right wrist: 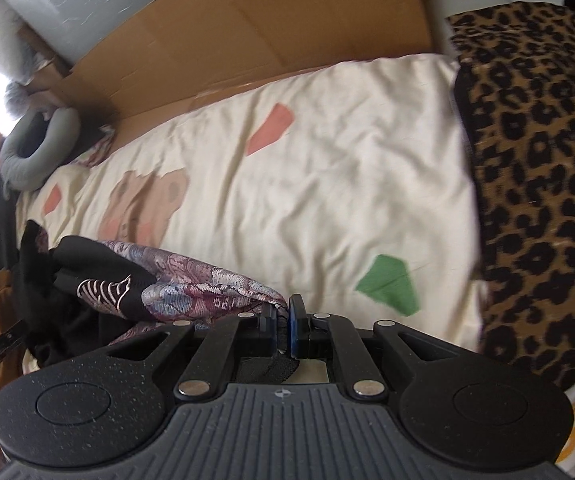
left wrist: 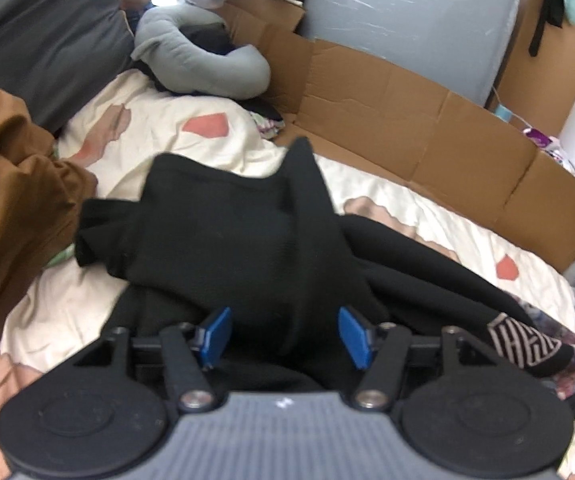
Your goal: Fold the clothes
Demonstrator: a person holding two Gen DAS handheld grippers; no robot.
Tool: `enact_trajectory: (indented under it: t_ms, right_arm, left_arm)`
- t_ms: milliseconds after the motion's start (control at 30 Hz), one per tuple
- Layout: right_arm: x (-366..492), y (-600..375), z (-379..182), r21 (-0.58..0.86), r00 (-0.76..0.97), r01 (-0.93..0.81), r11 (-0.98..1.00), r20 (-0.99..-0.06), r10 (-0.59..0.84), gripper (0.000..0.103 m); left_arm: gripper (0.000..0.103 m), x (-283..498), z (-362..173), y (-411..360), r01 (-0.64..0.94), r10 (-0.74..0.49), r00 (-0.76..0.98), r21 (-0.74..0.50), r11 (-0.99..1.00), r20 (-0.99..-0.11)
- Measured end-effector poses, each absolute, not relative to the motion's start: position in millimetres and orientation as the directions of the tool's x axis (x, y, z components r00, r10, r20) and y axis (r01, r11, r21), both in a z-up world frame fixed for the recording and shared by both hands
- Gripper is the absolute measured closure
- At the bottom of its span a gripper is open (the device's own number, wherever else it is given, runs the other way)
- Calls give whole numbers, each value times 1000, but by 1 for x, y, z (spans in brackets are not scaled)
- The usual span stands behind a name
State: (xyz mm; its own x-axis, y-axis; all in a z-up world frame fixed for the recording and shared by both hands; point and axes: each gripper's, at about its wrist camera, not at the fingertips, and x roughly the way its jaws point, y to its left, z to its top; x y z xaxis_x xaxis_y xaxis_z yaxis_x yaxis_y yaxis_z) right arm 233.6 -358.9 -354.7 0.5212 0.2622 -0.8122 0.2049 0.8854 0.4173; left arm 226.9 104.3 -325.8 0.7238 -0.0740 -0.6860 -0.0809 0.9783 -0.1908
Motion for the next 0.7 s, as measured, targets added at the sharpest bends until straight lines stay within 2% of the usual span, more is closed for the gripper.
enact_trajectory:
  t_ms: [267, 367, 533, 700]
  right_arm:
    - [222, -385, -357, 363, 518, 294, 884, -838, 172, 99]
    - [218, -392, -359, 360, 510, 317, 878, -845, 163, 99]
    - [216, -392, -364, 360, 491, 315, 878, -854, 174, 99]
    - [214, -392, -366, 368, 485, 305, 878, -854, 189, 99]
  left_arm:
    - [35, 250, -312, 96, -32, -114, 767, -216, 976, -631]
    - [30, 266, -310, 79, 10, -148, 771, -220, 975, -619]
    - [29, 294, -319, 48, 87, -157, 749, -140, 986, -644]
    - [29, 326, -329, 42, 40, -92, 718, -92, 995, -689]
